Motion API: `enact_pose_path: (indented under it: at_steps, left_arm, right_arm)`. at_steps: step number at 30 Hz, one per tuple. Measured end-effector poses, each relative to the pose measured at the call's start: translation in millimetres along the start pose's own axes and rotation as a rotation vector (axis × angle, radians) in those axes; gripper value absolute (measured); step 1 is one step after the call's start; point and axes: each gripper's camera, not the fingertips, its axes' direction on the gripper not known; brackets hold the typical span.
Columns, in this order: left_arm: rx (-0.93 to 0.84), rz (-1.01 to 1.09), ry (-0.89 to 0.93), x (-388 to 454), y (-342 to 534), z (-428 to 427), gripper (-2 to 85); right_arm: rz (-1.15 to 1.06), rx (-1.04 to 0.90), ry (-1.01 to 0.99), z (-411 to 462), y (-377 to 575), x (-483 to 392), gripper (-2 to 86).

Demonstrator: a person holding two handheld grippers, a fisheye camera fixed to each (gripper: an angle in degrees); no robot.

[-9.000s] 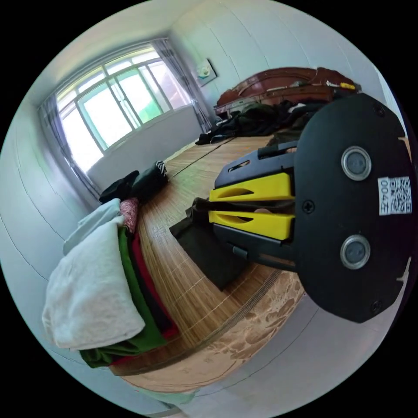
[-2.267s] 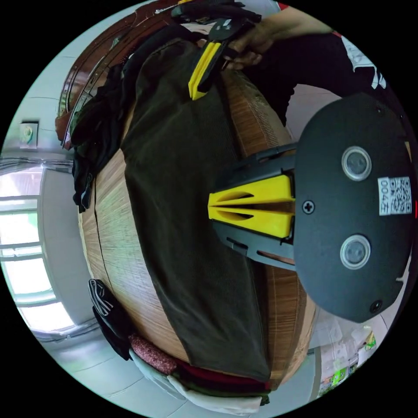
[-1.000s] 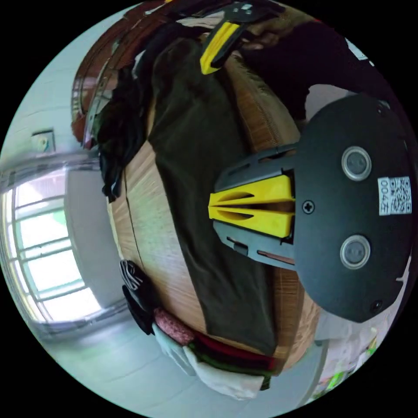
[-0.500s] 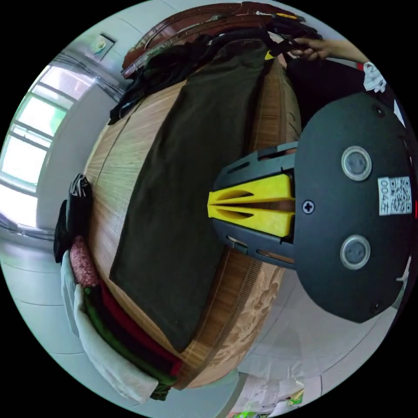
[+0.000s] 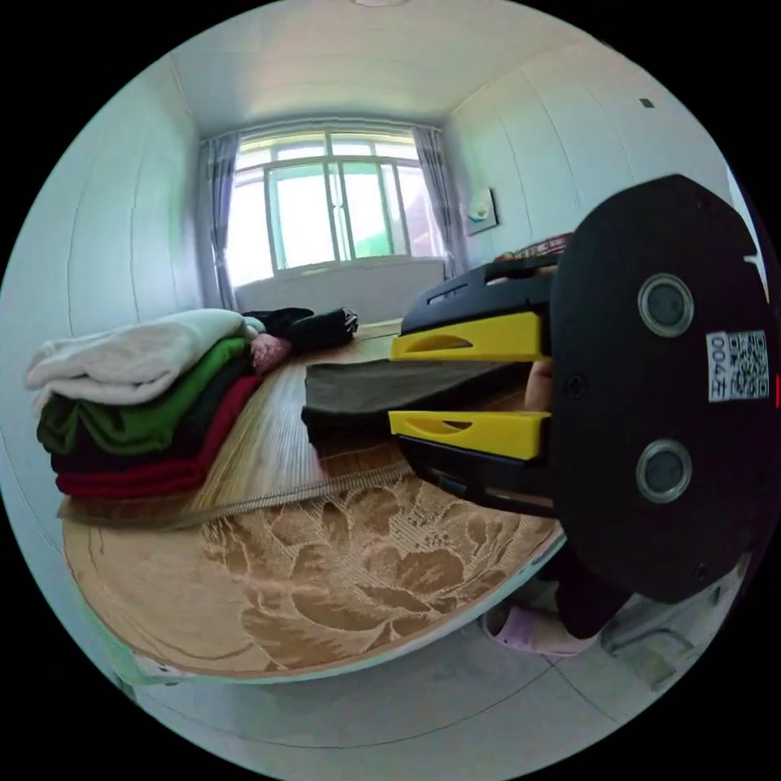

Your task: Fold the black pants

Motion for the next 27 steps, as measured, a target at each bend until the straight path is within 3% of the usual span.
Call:
enact_pose_path:
  at_steps: [3, 10, 27]
  left_arm:
    - [-0.027, -0.115, 0.036, -5.5, -23.8, -9.8, 12.4]
    - [0.000, -0.125, 0.003, 13.1, -55.3, -26.3, 13.6]
    - [-0.024, 0.096, -0.100, 26.5, 4.1, 21.1, 11.9]
  right_arm:
    - [-0.030, -0.025, 0.052, 0.7, -6.1, -13.4, -0.7]
    - [0.016, -0.009, 0.042, -16.9, -16.6, -17.5, -0.7]
    - [0.033, -0.010, 0.075, -40.6, -40.0, -46.0, -0.7]
